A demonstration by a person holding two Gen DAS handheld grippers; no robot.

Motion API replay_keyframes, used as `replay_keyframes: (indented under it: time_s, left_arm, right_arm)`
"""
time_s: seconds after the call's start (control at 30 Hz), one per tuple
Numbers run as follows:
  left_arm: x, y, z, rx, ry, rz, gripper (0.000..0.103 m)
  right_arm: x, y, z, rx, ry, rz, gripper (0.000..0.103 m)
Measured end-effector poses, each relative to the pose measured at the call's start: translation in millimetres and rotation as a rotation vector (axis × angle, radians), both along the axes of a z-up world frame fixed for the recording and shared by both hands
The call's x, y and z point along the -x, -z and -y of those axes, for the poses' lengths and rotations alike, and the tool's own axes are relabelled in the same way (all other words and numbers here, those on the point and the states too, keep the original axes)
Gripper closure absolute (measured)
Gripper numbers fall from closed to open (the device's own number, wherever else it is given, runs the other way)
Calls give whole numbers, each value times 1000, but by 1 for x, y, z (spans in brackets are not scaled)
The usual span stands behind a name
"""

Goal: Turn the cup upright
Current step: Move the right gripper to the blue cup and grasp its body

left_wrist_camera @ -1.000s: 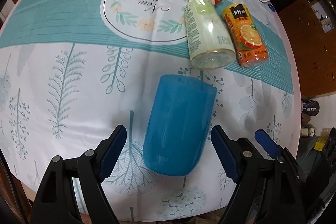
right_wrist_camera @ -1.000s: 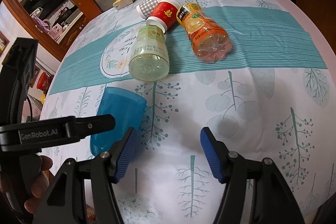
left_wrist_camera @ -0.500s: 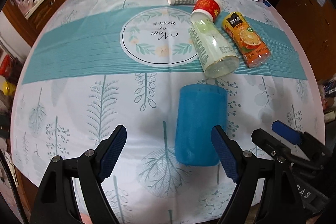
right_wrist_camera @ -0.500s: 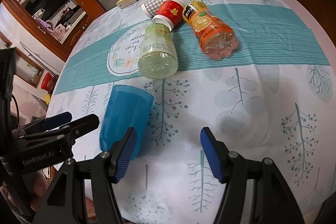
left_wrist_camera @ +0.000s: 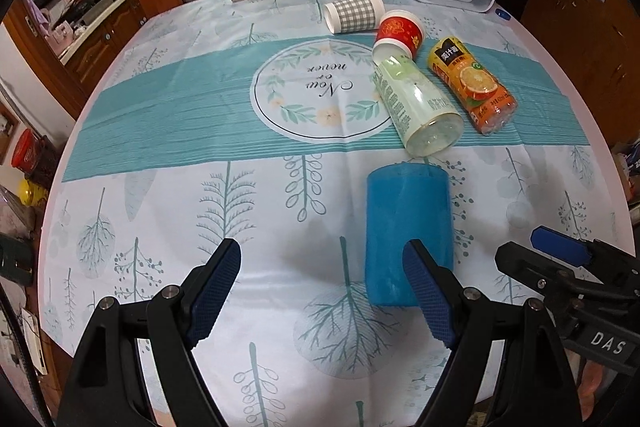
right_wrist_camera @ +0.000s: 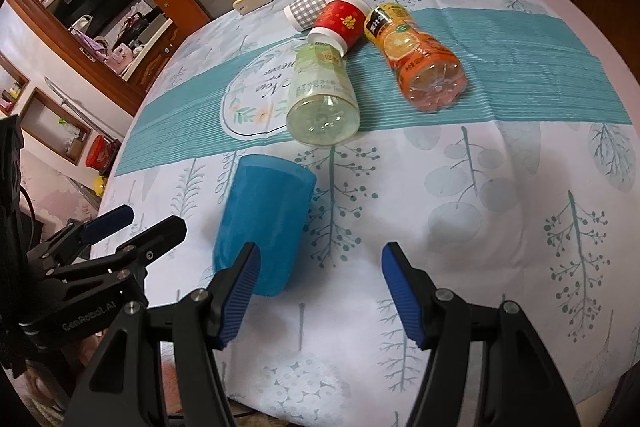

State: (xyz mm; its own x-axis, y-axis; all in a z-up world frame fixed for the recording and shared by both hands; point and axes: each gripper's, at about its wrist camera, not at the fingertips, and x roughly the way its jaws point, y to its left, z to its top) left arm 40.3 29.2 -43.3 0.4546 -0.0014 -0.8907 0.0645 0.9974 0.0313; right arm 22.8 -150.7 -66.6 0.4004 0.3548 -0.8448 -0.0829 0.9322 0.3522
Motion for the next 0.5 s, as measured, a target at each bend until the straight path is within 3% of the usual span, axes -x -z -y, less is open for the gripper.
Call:
replay_keyframes:
  time_s: [0.5]
  left_arm:
    - [3,9,-27,103,-38,46,21]
  right_arm:
    - [-2,-2,-12,-85,-25,-18,37]
